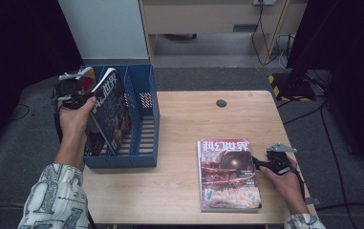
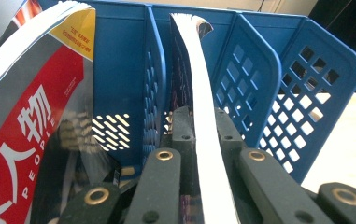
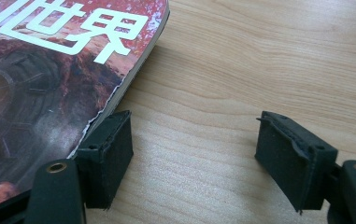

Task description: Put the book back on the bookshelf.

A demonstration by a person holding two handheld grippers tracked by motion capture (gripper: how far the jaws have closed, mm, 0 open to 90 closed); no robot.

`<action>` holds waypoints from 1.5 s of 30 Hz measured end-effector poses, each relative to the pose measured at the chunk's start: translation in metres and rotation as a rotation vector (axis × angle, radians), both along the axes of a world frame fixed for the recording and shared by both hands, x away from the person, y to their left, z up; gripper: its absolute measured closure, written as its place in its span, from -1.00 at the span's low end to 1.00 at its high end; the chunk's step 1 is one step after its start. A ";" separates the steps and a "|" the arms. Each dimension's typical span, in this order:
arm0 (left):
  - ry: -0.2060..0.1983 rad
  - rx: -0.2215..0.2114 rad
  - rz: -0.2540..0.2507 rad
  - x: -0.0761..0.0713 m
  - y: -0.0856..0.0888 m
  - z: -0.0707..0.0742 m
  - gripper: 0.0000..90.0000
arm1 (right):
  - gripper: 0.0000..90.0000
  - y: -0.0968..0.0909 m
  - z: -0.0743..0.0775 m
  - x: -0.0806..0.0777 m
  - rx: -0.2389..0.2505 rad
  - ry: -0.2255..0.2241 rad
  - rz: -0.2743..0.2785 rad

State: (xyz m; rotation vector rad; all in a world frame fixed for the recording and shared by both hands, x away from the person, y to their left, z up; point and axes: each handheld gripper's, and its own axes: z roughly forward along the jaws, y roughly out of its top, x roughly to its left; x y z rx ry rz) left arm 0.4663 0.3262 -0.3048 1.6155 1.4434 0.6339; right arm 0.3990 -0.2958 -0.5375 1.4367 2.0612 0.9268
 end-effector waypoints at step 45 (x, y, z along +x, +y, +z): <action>-0.051 -0.038 0.034 0.007 -0.001 -0.011 0.83 | -0.39 0.000 0.000 0.000 0.000 0.000 0.001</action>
